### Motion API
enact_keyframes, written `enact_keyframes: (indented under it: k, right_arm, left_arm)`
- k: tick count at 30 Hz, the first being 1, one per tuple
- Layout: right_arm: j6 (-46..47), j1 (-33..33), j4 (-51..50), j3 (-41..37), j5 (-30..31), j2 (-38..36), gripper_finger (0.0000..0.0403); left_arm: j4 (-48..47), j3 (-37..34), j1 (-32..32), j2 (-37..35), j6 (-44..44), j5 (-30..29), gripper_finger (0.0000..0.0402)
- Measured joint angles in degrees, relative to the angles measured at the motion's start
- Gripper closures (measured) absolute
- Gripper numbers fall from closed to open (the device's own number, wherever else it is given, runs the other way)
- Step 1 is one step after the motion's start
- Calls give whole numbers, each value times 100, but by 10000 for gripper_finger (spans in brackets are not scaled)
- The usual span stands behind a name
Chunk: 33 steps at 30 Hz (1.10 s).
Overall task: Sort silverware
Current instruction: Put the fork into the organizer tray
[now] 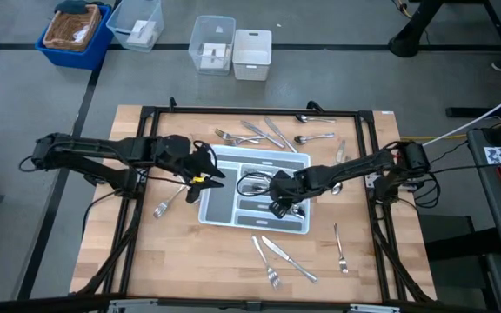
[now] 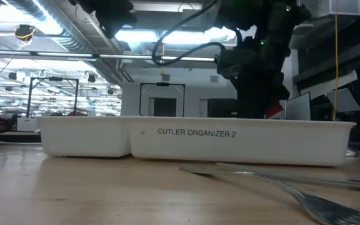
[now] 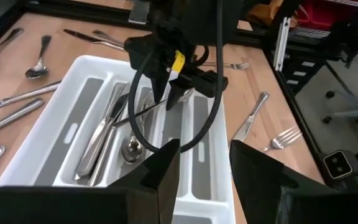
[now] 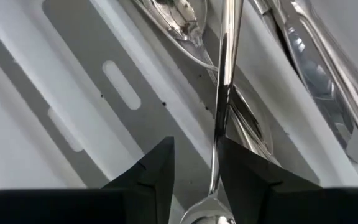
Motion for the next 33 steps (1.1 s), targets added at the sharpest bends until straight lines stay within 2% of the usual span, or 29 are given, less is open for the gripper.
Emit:
enact_keyframes:
  k: [9, 18, 28, 33]
  right_arm:
    - [-138, -114, 74, 7, -50, 109, 284]
    - [-334, -137, 128, 7, -190, 114, 395]
    - [-1542, -132, 470, 0, -224, 122, 396]
    - [-1613, -132, 437, 35, -206, 122, 382]
  left_arm:
    - [-75, 0, 0, 0, 0, -9, 270]
    - [-68, 0, 1, 0, 2, -7, 270]
    - [-63, 0, 1, 2, 2, -7, 270]
    - [-63, -2, 1, 2, -13, -7, 270]
